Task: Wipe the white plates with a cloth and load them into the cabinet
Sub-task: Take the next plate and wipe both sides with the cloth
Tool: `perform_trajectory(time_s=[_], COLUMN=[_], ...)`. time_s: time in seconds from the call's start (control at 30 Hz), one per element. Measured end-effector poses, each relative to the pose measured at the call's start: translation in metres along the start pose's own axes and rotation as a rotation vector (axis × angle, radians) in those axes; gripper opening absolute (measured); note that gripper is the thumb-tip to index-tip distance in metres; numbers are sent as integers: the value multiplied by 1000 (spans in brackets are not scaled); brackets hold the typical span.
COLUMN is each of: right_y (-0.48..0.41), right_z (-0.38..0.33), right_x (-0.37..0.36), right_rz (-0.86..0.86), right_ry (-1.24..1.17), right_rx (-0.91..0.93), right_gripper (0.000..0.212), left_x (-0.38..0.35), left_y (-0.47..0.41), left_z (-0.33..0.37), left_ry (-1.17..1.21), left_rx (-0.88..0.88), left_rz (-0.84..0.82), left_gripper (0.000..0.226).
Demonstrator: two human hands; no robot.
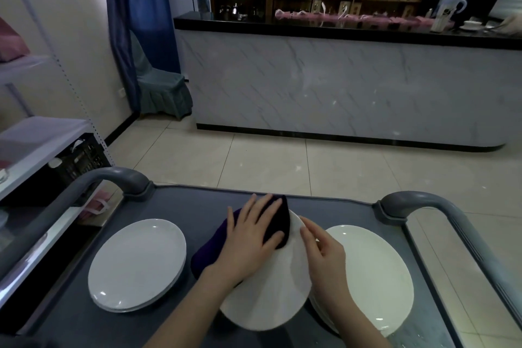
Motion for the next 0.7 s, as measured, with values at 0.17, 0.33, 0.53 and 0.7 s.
perform_trajectory(time_s=[0.17,0.33,0.53,0.7], right_y=[-10,-29,-34,-37], right_z=[-25,-36,-39,-37], right_x=[10,13,4,20], right_rz=[-176,-285,-300,-35], right_ry=[244,526,539,361], right_rx=[140,124,235,226], right_gripper=[23,15,17,19], left_x=[29,38,34,25], left_y=[-5,-3,-4,11], left_z=[-24,-24,-21,-40], left_ry=[323,434,543,713], left_rx=[-3,-52,-34,187], left_rz=[-31,-50,66,287], left_gripper=[29,12,26,27])
Point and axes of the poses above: each hand's wrist, its own y-axis away from the middle knuckle, its own x-axis out of the back of the hand, z = x × y, the point moved 4 cm from there along -y, towards the middle knuckle, and after that the axes turned 5 degrees about -z, right-handed, at the moved point
